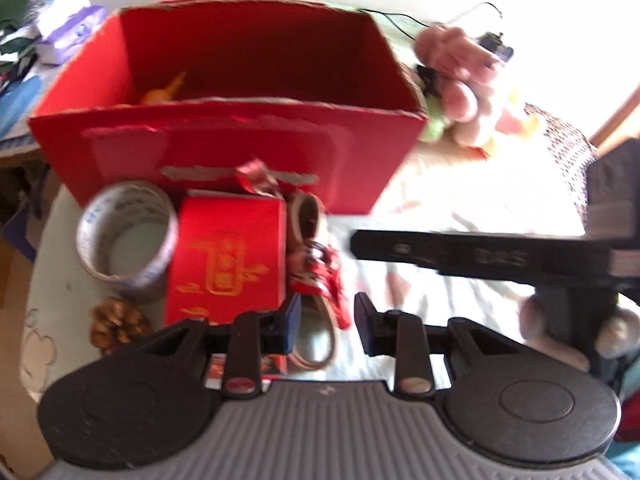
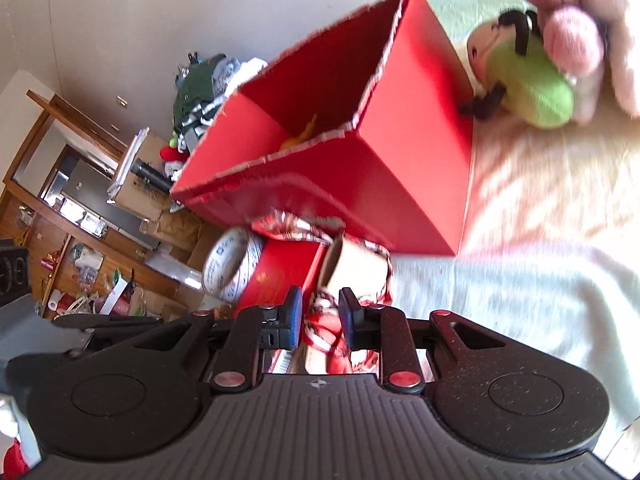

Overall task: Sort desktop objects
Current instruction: 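Grasp the beige strap tied with red ribbon with the right gripper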

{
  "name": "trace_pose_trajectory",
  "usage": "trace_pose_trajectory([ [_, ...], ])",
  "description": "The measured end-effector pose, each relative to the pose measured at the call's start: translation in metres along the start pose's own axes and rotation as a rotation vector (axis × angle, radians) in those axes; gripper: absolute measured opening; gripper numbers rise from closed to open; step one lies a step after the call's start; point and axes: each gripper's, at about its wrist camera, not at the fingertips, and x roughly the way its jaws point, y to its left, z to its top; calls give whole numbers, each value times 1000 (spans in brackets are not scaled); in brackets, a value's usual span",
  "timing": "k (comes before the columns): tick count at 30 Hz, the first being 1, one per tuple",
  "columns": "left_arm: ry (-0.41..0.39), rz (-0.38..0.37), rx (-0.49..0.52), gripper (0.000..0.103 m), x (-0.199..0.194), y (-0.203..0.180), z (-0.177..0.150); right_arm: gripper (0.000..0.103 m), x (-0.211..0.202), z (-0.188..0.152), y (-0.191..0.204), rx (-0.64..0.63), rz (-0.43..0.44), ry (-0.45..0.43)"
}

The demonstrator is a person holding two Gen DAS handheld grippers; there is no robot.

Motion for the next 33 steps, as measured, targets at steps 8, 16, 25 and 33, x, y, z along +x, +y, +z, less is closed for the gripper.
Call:
trace_pose_trajectory([
  [8,55,-50,11,33,26,-12,-10,25,20,3,-4,37,-49,17],
  [16,66,-67,27,34,37,-21,-14,27,31,3,-7,34,-109,43],
  [25,19,-46,72,45,24,-29,-10,22,5,0,-31,97,-111,30],
  [33,69,14,78,48,52,-27,-2,26,-3,-2,-45,119,-122,14],
])
